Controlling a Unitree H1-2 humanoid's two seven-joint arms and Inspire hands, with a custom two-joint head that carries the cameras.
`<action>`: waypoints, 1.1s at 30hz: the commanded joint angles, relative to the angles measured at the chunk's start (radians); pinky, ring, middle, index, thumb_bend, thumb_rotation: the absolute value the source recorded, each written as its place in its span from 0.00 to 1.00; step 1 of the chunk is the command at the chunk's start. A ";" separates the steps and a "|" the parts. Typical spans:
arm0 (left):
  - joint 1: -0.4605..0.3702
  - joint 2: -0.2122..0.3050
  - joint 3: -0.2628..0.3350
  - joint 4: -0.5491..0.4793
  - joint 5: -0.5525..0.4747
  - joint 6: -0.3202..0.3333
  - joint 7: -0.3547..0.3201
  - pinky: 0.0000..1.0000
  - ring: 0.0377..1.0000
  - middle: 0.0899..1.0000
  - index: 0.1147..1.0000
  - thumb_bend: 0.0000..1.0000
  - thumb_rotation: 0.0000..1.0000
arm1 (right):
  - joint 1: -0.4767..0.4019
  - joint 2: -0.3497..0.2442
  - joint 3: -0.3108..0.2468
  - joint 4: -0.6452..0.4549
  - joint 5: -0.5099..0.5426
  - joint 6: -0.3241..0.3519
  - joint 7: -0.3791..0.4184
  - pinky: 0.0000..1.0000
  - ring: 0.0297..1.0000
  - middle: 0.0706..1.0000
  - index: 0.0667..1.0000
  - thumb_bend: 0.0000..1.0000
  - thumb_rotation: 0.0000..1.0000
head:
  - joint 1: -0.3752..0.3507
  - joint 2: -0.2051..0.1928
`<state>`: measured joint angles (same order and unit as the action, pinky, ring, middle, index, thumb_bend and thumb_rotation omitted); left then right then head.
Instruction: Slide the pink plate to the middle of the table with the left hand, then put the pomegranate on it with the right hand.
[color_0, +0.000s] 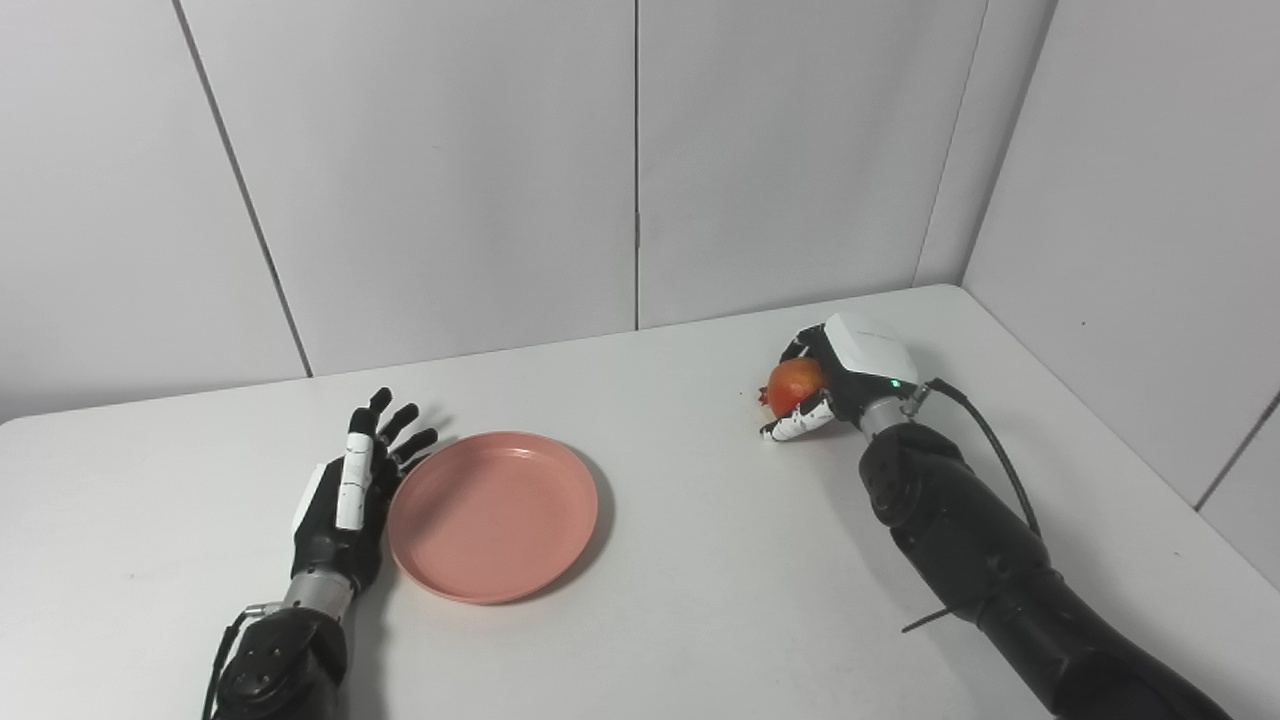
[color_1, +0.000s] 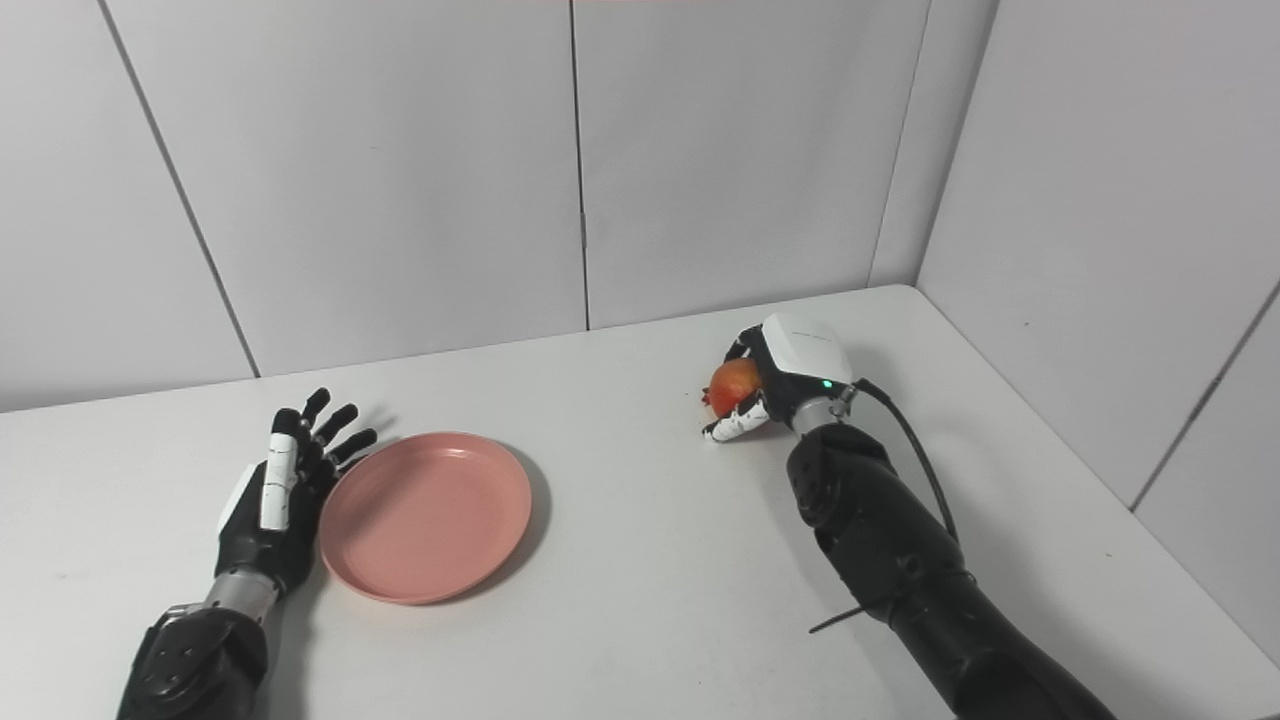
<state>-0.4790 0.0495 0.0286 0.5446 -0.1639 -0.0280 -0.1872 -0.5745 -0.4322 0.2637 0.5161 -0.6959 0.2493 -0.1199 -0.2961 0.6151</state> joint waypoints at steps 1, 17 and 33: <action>-0.004 0.004 -0.001 -0.003 0.009 0.029 0.007 0.82 0.85 0.93 1.00 0.82 0.96 | -0.021 -0.024 0.001 -0.023 -0.003 -0.018 0.005 0.24 0.27 0.35 0.47 0.52 0.00 | 0.003 0.001; -0.005 -0.005 -0.001 0.000 0.009 0.031 0.014 0.81 0.84 0.92 1.00 0.82 0.96 | -0.050 -0.015 -0.027 -0.213 -0.002 -0.020 0.036 0.22 0.26 0.35 0.47 0.52 0.00 | 0.039 0.005; -0.004 -0.043 -0.011 0.016 0.027 0.016 0.038 0.80 0.83 0.91 1.00 0.85 0.95 | -0.067 0.061 -0.039 -0.440 0.036 -0.034 0.108 0.19 0.22 0.43 0.45 0.53 0.00 | 0.169 0.013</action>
<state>-0.4798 0.0149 0.0202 0.5411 -0.1463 -0.0242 -0.1582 -0.5800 -0.3717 0.2347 0.1209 -0.6616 0.2493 -0.0061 -0.1289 0.6289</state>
